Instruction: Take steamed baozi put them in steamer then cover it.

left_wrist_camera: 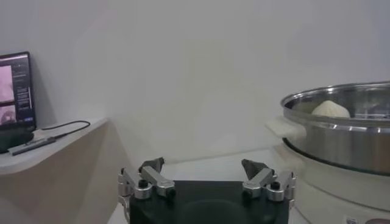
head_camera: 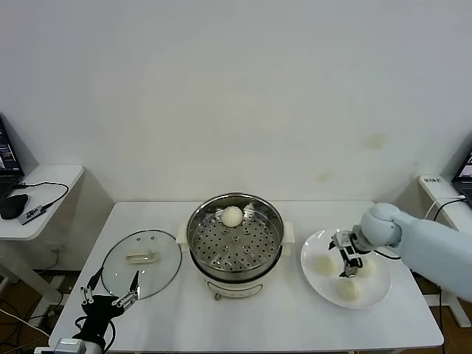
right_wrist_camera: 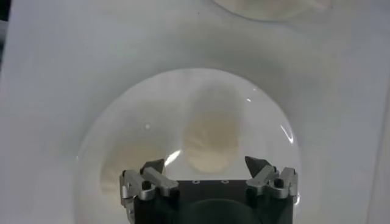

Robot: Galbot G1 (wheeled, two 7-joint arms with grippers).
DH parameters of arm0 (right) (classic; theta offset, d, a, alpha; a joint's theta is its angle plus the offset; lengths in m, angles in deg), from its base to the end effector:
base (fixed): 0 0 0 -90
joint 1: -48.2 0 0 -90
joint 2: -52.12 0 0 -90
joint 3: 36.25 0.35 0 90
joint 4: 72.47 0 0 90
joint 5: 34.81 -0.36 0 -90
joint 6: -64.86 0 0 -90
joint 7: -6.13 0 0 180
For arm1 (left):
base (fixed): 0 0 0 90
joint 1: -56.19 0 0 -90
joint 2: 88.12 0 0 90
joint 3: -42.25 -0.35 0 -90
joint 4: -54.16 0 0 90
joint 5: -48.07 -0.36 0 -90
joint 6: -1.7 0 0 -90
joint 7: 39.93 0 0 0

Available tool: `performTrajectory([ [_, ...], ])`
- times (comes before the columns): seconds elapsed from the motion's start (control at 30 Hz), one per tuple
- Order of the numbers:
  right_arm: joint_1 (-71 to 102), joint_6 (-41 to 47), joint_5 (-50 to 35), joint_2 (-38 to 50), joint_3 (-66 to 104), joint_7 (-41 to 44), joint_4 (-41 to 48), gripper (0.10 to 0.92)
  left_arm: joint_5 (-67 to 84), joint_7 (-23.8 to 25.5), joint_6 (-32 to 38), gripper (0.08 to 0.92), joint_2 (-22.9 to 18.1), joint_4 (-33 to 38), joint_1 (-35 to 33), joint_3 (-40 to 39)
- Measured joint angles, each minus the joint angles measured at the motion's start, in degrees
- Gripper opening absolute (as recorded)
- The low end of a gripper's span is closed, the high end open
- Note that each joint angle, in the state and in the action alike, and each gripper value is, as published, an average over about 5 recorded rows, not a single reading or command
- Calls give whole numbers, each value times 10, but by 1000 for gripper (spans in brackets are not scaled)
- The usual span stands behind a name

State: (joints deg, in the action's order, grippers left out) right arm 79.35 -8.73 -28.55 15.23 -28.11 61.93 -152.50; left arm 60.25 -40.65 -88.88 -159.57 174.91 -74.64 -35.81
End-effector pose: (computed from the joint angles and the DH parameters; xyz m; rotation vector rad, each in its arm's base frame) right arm 0.4780 -0.1191 -0.2303 1.2751 -1.3413 1.4560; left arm 0.1395 0.1135 -0.3015 0.0109 -2.9809 -0.2568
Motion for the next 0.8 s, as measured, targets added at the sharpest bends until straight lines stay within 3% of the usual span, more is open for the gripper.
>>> performTrajectory([
  [0.23, 15, 4, 12, -25, 8, -2, 30, 792, 0, 0, 1, 823, 0, -4, 1, 2],
  [0.6, 20, 5, 17, -36, 18, 9, 45, 606, 0, 0, 1, 823, -2, -4, 2, 0],
  [0.8, 12, 4, 12, -34, 21, 18, 45, 564, 0, 0, 0, 823, -2, 0, 1, 0],
])
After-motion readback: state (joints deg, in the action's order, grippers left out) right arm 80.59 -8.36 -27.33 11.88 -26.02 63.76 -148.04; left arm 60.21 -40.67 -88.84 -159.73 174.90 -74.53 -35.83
